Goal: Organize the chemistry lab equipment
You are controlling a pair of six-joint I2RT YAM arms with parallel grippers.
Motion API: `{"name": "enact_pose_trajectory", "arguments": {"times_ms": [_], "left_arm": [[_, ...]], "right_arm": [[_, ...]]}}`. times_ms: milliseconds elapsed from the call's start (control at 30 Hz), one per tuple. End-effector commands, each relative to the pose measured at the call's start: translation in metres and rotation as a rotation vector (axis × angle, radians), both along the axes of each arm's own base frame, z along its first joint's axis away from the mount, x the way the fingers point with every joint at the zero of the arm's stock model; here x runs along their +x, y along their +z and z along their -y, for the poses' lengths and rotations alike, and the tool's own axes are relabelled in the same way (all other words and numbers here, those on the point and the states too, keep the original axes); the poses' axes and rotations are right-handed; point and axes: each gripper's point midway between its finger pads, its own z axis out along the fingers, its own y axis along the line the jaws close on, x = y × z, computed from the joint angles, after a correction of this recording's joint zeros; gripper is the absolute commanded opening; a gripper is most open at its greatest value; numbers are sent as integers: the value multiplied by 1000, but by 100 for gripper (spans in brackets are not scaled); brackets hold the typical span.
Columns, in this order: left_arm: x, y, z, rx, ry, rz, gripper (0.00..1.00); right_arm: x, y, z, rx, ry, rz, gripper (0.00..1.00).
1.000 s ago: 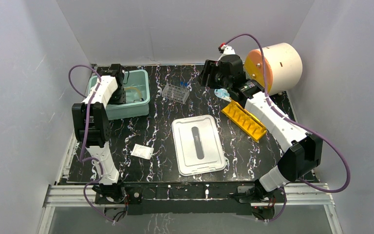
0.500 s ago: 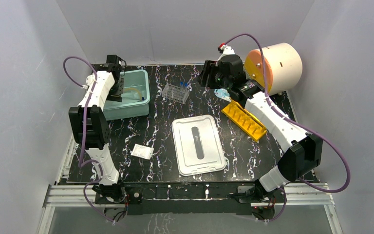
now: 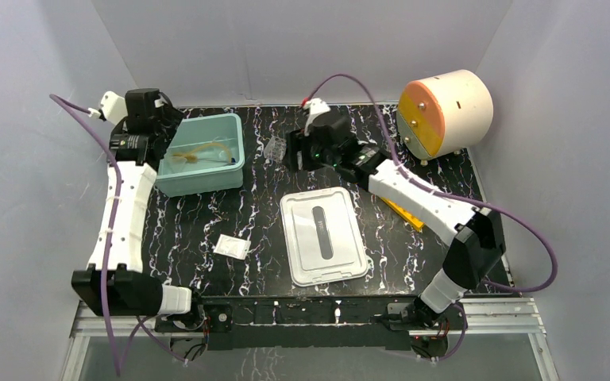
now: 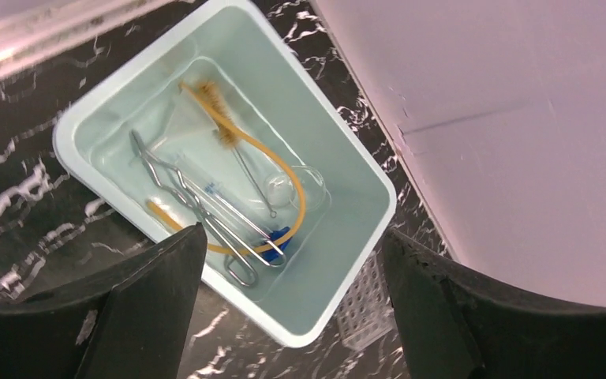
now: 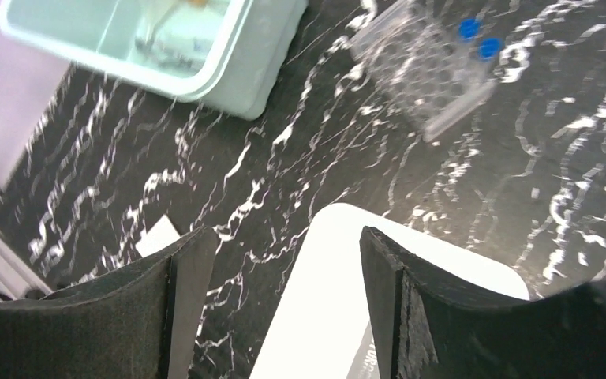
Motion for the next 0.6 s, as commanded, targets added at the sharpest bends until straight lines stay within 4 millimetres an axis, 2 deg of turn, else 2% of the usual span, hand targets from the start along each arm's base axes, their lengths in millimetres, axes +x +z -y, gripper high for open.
{"name": "enact_pose_trajectory", "arguments": {"times_ms": [0, 133, 367, 467, 567], "left_arm": [[-11, 14, 11, 171, -261, -1, 81], [-23, 27, 17, 238, -336, 13, 82], [-33, 82, 24, 382, -408, 98, 84], [-34, 96, 35, 445, -462, 118, 85], [-37, 101, 42, 492, -488, 118, 89]], "right_arm": [[-31, -37, -44, -115, 189, 28, 77], [-64, -78, -82, -202, 328, 21, 78], [-104, -120, -138, -310, 492, 65, 83], [-119, -140, -158, -351, 570, 45, 84], [-127, -160, -174, -383, 623, -20, 84]]}}
